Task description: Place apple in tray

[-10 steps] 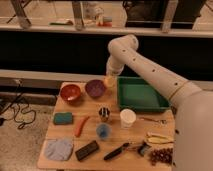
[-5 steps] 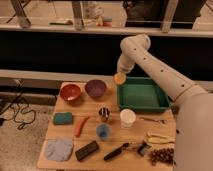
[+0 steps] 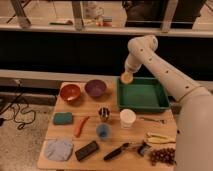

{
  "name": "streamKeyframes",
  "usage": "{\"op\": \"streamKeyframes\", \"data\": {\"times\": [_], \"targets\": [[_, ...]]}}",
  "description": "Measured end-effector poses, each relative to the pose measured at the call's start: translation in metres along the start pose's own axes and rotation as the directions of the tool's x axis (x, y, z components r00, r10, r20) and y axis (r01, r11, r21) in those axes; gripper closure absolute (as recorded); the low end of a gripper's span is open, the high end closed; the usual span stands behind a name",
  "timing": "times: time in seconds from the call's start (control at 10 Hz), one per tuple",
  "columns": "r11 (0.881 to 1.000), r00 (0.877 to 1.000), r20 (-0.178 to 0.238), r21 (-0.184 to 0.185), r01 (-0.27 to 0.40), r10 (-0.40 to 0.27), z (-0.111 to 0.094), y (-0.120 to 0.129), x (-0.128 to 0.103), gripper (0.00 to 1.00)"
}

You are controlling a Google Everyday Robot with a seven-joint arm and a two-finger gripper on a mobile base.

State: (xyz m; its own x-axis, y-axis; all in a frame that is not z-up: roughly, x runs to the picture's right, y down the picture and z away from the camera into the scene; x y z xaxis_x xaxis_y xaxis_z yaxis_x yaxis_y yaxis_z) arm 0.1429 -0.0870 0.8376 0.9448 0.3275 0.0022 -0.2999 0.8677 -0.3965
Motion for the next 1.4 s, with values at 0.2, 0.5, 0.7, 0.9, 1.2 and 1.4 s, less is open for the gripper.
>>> {"op": "streamKeyframes", "data": {"times": [0.2, 0.5, 0.7, 0.9, 1.2, 1.4], "targets": [[0.999, 0.998, -0.033, -0.003, -0.048, 0.048, 0.004, 0.0, 0.014, 0.93], [0.996, 0.99, -0.111, -0.021, -0.085, 0.082, 0.014, 0.004, 0.026, 0.93], [0.995, 0.985, -0.143, -0.028, -0.098, 0.093, 0.018, 0.004, 0.03, 0.93], [0.992, 0.982, -0.154, -0.029, -0.12, 0.114, 0.019, 0.004, 0.035, 0.93], [0.992, 0.982, -0.152, -0.027, -0.121, 0.116, 0.019, 0.004, 0.036, 0.74], [0.992, 0.982, -0.152, -0.028, -0.121, 0.116, 0.02, 0.004, 0.036, 0.57]]}}
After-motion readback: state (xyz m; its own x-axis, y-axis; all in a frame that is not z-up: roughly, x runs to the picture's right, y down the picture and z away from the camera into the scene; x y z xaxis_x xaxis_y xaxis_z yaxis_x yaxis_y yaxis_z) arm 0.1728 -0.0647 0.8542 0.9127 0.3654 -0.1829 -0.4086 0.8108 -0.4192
